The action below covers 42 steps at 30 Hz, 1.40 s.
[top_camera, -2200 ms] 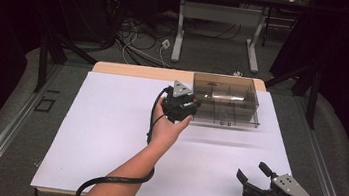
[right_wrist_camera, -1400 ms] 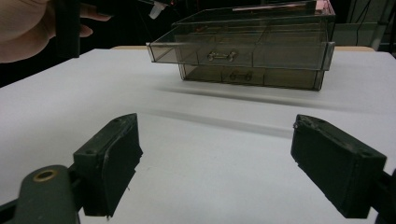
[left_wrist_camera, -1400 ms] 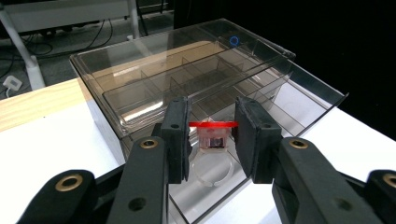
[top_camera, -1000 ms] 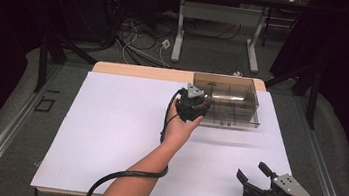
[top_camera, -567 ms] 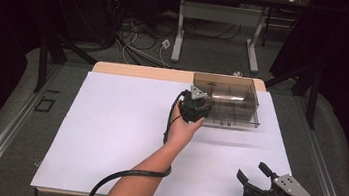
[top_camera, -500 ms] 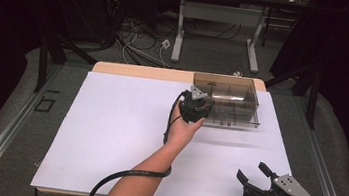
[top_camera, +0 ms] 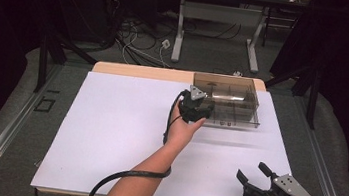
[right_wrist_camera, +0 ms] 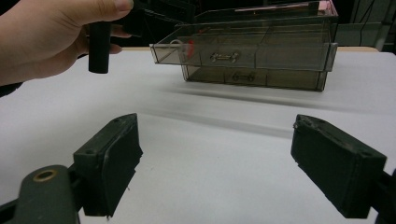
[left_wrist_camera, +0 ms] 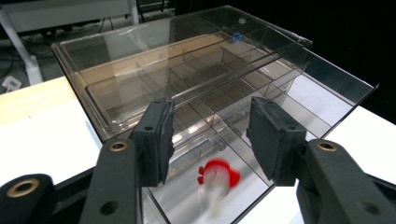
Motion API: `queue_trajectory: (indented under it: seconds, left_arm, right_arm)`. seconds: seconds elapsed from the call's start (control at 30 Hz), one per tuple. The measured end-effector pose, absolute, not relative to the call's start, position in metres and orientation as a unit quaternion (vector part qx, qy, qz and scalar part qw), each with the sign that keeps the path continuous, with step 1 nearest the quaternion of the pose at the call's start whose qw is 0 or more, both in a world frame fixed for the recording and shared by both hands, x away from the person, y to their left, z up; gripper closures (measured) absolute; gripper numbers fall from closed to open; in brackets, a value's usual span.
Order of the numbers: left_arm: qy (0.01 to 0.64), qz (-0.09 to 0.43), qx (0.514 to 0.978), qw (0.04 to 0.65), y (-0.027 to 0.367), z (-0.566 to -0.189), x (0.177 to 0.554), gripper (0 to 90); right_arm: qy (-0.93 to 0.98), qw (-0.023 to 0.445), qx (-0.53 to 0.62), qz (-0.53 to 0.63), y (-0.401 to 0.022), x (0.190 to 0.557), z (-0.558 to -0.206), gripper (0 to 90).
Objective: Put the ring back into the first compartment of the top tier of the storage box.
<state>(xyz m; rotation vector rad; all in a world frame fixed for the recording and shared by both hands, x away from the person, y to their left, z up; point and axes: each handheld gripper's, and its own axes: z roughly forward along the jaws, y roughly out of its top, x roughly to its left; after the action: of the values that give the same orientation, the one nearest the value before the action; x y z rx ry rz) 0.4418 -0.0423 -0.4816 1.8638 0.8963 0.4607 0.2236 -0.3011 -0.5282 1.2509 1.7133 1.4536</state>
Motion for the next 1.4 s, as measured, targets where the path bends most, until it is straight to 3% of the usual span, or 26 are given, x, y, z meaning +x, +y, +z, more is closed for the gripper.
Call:
queue_trajectory:
  seconds: [0.43,1.4]
  left_arm:
    - [0.360,0.198,0.769,0.490,-0.038,-0.476,0.436,38.3]
    - [0.363,0.176,0.756,0.515,0.011,-0.449,0.409,29.0]
  right_arm:
    - [0.642,0.280,0.467,0.540,-0.300,0.224,-0.528,14.9]
    - [0.645,0.280,0.466,0.537,-0.297,0.225,-0.529,14.9]
